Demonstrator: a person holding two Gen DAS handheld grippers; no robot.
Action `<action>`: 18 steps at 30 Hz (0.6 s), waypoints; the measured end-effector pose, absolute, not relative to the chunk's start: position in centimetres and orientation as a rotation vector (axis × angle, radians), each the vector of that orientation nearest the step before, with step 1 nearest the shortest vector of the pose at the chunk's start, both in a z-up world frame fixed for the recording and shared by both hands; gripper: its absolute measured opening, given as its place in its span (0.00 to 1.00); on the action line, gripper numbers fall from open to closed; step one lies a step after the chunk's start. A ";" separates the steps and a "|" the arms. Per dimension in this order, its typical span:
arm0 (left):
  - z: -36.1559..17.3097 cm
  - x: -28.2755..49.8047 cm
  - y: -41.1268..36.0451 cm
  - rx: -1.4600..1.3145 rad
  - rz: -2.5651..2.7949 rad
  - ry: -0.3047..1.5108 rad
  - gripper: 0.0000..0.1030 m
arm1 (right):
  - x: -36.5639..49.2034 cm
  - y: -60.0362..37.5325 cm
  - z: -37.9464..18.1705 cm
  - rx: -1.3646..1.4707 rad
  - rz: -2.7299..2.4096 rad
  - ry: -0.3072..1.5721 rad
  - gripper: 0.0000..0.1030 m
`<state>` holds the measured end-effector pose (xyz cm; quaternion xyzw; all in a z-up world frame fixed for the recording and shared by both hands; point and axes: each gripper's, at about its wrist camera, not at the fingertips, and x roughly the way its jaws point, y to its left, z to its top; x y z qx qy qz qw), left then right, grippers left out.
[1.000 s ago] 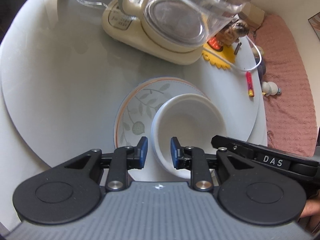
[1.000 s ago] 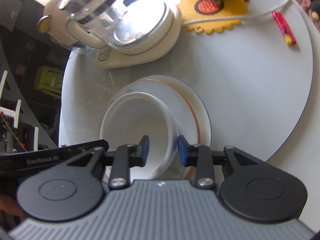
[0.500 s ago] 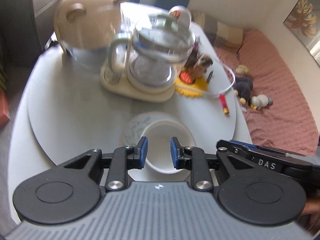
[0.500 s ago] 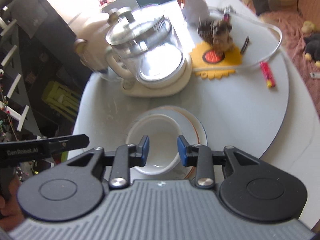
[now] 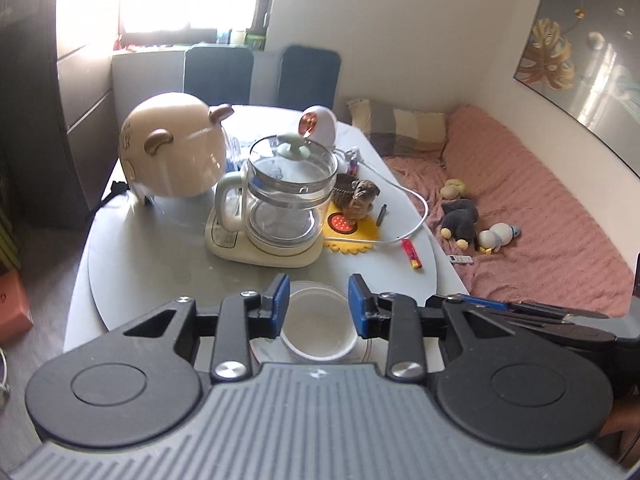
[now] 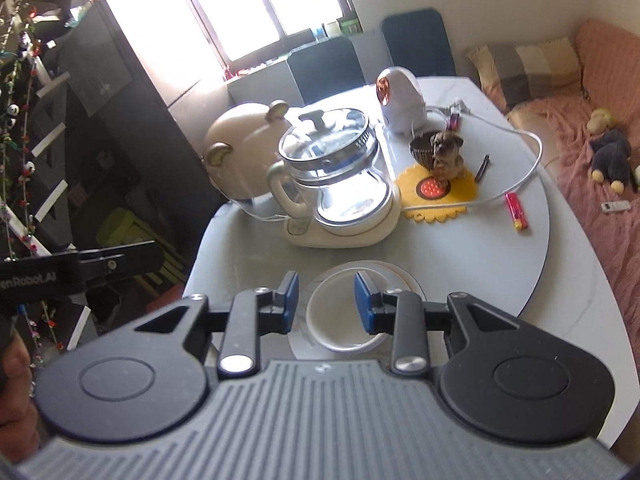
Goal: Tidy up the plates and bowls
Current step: 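Withdraw both grippers up and away from the plate stack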
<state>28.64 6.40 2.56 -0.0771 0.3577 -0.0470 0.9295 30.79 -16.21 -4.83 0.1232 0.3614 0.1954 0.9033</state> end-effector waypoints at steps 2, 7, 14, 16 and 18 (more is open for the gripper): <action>3.1 26.9 6.5 -0.157 -0.104 0.718 0.39 | 29.2 -16.2 -4.3 0.251 0.395 0.725 0.34; 4.0 22.1 6.5 -0.141 -0.125 0.686 0.40 | 24.8 -16.6 -3.2 0.248 0.364 0.678 0.34; 4.2 15.6 6.3 -0.132 -0.146 0.684 0.41 | 19.3 -17.3 -1.9 0.267 0.332 0.640 0.34; 4.2 13.9 6.1 -0.134 -0.150 0.682 0.41 | 17.8 -17.4 -1.4 0.255 0.319 0.627 0.34; 4.1 12.4 6.0 -0.135 -0.158 0.684 0.41 | 16.3 -17.5 -1.1 0.238 0.311 0.617 0.34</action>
